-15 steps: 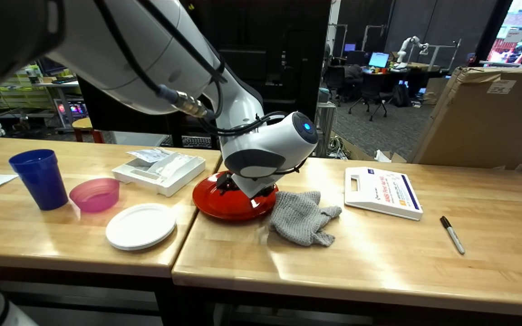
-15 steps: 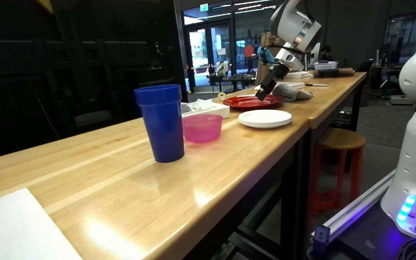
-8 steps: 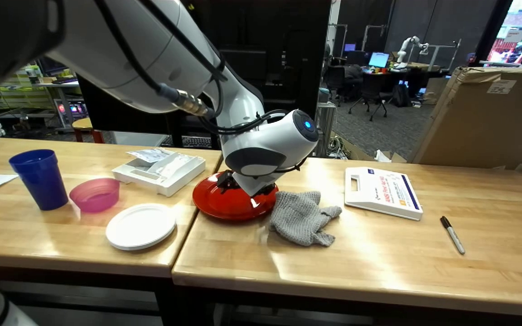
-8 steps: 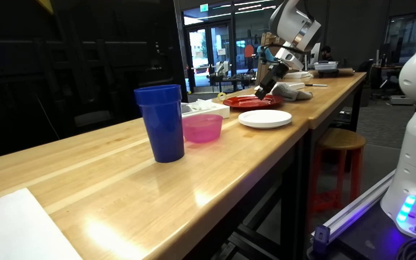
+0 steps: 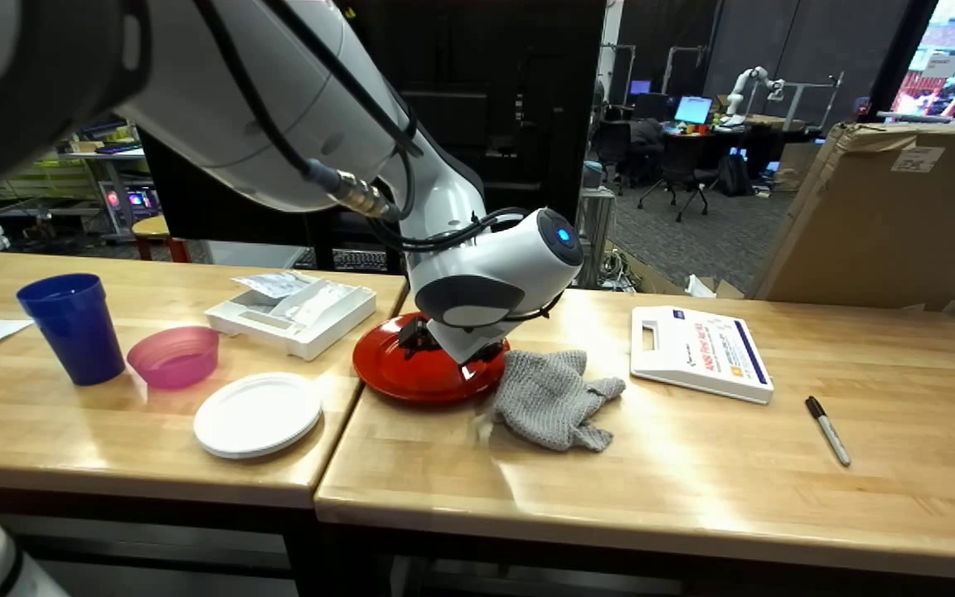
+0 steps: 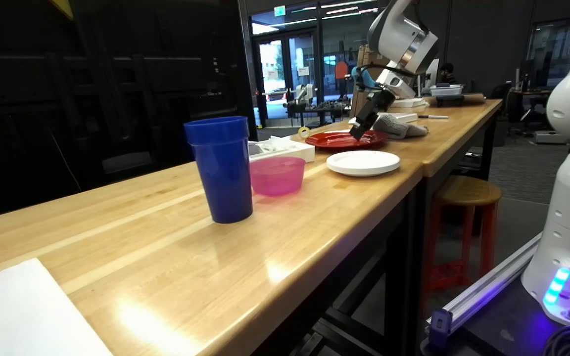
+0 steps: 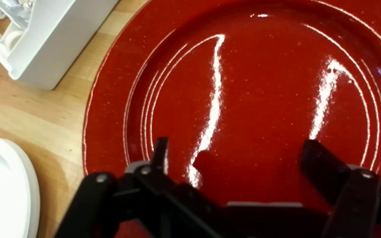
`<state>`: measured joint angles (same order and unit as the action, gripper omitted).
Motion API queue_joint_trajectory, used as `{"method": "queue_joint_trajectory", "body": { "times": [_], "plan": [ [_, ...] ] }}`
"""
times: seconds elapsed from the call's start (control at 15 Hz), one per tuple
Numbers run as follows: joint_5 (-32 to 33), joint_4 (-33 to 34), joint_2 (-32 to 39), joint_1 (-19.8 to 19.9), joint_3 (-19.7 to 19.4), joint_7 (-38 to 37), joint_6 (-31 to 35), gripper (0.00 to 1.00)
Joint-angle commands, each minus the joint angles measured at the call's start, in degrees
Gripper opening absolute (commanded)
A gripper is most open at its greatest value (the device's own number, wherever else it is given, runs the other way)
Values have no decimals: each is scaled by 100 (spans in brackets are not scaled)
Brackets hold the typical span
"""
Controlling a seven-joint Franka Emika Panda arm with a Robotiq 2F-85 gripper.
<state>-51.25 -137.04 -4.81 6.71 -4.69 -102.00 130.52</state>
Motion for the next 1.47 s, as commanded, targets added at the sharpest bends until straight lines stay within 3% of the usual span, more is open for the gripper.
{"method": "queue_joint_trajectory", "body": {
  "times": [0.0,0.33,0.6,0.8,0.87,1.4],
  "plan": [
    [-168,6,-82,-35,-25,141,-112,100],
    [-91,-181,-864,-30,-13,692,-269,100],
    [403,-125,-1161,81,61,378,-464,100],
    [1119,-210,-1184,172,195,230,178,100],
    [848,-43,-1047,78,51,380,-160,100],
    [888,-51,-1019,76,52,373,-126,100]
  ]
}}
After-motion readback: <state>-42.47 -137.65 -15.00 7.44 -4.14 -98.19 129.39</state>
